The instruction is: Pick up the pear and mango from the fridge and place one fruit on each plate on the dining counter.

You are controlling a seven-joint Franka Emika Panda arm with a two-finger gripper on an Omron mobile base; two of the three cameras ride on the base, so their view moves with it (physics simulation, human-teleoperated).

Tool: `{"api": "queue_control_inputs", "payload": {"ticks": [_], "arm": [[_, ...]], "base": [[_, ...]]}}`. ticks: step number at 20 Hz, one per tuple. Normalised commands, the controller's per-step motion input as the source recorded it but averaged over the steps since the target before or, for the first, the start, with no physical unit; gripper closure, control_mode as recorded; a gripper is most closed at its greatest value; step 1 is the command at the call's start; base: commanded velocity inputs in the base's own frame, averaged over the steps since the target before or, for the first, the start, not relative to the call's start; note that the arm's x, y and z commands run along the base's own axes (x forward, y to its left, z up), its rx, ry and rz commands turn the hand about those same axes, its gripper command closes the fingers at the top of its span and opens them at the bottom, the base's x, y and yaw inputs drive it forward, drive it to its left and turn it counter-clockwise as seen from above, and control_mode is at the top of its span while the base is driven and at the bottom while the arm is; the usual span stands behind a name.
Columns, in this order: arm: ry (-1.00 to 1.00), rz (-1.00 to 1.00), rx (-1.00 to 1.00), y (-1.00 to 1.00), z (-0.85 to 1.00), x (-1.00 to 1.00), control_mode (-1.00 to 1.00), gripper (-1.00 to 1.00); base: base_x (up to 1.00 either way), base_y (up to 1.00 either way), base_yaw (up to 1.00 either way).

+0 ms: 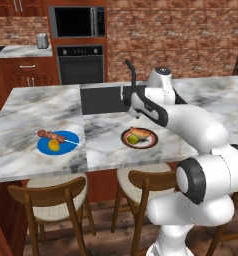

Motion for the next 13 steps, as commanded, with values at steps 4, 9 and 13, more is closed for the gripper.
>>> {"api": "queue_control_inputs", "payload": {"ticks": [4, 9, 13], "arm": [[-0.05, 0.00, 0.00, 0.15, 0.66, -0.65, -1.00, -1.00], [-0.13, 0.00, -0.01, 0.10, 0.54, -0.80, -1.00, -1.00], [-0.11, 0.00, 0.00, 0.18, 0.38, -1.00, -1.00, -1.00]], "base": [[0.00, 0.00, 0.00], [0.00, 0.00, 0.00], [0.00, 0.00, 0.00]]}}
